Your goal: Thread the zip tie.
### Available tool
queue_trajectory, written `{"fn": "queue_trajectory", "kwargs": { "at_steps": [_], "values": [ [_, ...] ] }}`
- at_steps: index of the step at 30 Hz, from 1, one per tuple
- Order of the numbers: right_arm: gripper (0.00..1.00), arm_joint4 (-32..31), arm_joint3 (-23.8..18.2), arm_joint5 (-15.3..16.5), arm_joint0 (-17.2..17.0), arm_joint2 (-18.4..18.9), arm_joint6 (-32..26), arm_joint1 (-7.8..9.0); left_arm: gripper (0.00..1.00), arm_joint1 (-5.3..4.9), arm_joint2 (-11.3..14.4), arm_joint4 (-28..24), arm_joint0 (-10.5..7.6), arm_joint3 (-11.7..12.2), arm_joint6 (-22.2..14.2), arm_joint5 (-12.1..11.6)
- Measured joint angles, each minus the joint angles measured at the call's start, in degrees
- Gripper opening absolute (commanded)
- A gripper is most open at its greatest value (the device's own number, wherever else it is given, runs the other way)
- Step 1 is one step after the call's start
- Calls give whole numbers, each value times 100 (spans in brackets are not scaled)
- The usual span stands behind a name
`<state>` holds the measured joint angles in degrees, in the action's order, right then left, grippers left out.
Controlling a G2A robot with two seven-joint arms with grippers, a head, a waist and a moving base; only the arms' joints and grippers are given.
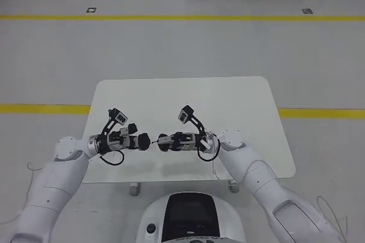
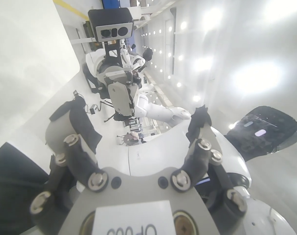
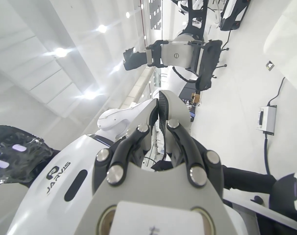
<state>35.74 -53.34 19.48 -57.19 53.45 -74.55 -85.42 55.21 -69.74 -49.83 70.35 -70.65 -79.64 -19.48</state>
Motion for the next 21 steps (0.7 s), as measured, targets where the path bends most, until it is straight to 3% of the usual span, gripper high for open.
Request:
{"fn": "queue_trajectory", "kwargs": {
  "at_steps": [5, 17, 18, 20, 21],
  "values": [
    [0, 25, 28, 0, 11, -5, -31, -5, 100, -72, 71, 506, -94, -64, 0, 0],
    [0, -137, -264, -176, -129, -55, 156, 35, 100, -62, 88, 435, -17, -148, 232, 49],
    [0, -137, -260, -182, -123, -61, 156, 35, 82, -63, 80, 420, -16, -137, 230, 45],
    [0, -129, -237, -186, -105, -73, 156, 35, 65, -65, 64, 384, -10, -110, 223, 25],
    [0, -124, -222, -186, -96, -78, 155, 35, 47, -66, 58, 375, -8, -99, 218, 17]
  ]
}}
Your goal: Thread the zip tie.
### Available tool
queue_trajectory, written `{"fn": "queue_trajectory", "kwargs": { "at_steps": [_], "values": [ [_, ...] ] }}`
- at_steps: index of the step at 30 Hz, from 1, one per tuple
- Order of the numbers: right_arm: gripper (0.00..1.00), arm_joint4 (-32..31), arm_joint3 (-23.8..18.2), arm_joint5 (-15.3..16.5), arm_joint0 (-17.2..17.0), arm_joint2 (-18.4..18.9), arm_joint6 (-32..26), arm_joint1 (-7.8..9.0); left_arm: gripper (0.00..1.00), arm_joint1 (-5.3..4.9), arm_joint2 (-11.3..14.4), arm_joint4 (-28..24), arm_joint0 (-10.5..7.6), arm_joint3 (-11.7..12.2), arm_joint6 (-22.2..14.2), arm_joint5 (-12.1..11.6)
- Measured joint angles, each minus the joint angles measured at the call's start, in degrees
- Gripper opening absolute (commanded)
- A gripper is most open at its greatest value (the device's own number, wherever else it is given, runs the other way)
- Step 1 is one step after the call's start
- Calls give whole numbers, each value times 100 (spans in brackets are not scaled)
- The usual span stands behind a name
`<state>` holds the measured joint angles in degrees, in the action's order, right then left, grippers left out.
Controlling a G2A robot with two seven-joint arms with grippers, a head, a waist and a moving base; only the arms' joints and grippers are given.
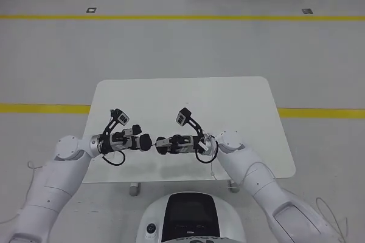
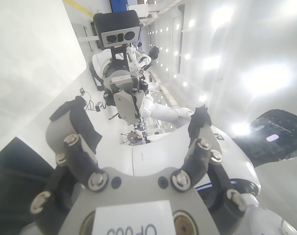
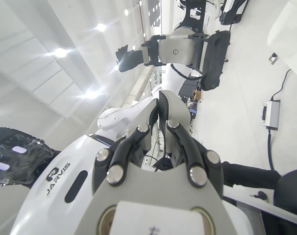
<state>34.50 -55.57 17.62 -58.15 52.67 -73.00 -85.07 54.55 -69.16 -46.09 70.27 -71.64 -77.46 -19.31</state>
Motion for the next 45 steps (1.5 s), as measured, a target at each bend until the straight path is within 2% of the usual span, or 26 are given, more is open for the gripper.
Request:
{"fn": "queue_trajectory", "kwargs": {
  "at_steps": [16, 30, 45],
  "values": [
    [0, 96, 330, 101, 218, -180, 6, -68, 22, 7, 45, -97, -43, 132, -151, 47],
    [0, 156, 564, 187, 361, -225, 12, -110, 17, 11, 135, -103, -117, 212, -219, 75],
    [0, 60, 643, 186, 410, -172, 187, -159, 11, -30, 255, -157, -176, 248, -218, 37]
  ]
}}
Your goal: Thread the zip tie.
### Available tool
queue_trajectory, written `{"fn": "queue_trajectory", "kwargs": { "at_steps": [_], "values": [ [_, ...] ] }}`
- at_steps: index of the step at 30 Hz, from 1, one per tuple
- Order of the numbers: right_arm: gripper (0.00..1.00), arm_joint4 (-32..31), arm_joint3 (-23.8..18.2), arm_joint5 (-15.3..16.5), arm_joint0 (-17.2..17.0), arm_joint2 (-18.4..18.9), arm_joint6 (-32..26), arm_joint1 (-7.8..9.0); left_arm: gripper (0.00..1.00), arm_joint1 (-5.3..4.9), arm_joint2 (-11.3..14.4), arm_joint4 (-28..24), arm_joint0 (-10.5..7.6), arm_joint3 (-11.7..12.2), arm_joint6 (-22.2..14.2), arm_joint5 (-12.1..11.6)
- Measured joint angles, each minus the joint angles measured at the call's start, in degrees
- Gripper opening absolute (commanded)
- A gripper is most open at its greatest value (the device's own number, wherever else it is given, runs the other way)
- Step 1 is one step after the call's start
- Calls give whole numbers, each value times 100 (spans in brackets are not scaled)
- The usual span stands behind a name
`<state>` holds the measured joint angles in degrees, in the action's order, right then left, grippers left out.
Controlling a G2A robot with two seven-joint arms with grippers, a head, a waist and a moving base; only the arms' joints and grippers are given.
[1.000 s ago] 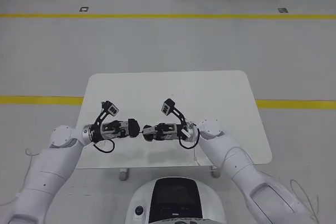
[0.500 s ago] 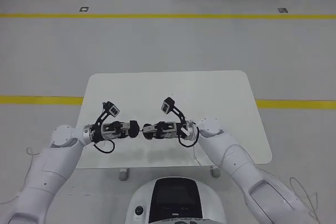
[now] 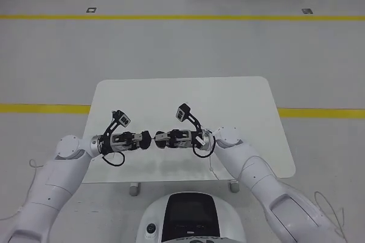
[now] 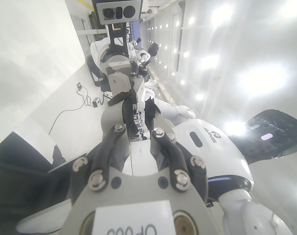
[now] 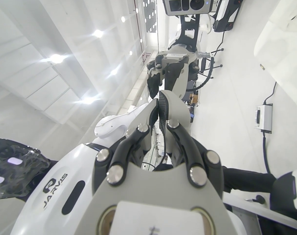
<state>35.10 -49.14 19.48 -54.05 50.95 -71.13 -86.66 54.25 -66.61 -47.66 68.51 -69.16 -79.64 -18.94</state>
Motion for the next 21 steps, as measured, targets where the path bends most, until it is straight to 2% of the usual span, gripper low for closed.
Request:
{"fn": "queue_trajectory", "kwargs": {
  "at_steps": [21],
  "values": [
    [0, -67, 38, 0, -38, 142, 53, -63, 7, -62, 146, -77, -58, 21, 0, -54]
  ]
}}
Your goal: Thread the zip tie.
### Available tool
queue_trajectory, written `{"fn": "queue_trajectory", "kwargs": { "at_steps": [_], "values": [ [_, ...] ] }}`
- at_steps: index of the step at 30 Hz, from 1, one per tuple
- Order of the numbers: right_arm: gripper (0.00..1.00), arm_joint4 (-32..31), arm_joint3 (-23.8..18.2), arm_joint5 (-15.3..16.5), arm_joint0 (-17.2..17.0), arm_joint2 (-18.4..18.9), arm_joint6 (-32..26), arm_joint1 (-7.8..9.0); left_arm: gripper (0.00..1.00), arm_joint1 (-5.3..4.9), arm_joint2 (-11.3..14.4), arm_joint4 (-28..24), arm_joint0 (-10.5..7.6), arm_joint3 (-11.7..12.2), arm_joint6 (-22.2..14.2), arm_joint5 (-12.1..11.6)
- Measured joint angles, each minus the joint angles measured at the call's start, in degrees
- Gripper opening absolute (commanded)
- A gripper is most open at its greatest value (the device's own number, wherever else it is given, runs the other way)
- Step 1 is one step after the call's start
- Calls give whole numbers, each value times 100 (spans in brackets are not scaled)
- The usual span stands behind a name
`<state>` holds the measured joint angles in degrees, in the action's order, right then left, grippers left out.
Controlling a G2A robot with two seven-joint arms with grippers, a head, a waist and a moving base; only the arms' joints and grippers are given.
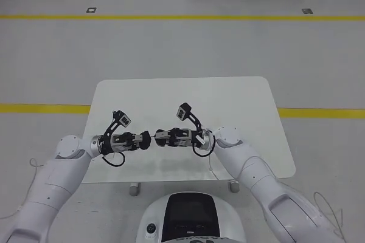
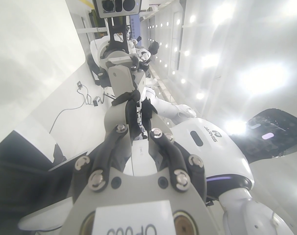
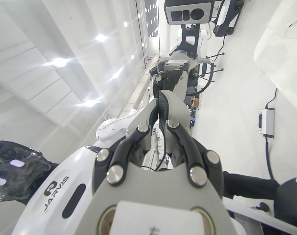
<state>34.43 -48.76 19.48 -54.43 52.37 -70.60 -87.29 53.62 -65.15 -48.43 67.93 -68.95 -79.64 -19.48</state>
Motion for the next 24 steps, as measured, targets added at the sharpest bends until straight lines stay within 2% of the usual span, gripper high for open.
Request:
{"fn": "queue_trajectory", "kwargs": {
  "at_steps": [9, 11, 12, 19, 20, 21, 22, 23, 24],
  "values": [
    [0, -63, 18, 0, -1, 24, -27, -20, 7, -11, 27, -9, -9, -2, 0, 0],
    [0, -74, 17, 0, -5, 33, -27, -24, 5, -14, 35, -3, -11, -2, 0, 0],
    [0, -81, 15, 0, -8, 37, -27, -25, 0, -14, 39, 1, -11, 0, 0, 0],
    [0, -137, 10, 0, -19, 54, -26, -32, 0, -16, 50, 15, -13, 23, 0, 0],
    [8, -140, 11, 0, -19, 56, -27, -33, 0, -16, 50, 15, -12, 22, 0, 0],
    [40, -141, 11, 0, -19, 58, -29, -34, 0, -15, 50, 14, -10, 21, 0, 0],
    [67, -137, 11, 0, -23, 61, -35, -36, 0, -14, 50, 12, -8, 18, 0, 0],
    [100, -129, 12, 0, -26, 65, -42, -37, 0, -13, 49, 11, -6, 15, 0, 0],
    [100, -121, 15, 0, -28, 71, -51, -37, 0, -13, 47, 9, -4, 13, 0, 0]
  ]
}}
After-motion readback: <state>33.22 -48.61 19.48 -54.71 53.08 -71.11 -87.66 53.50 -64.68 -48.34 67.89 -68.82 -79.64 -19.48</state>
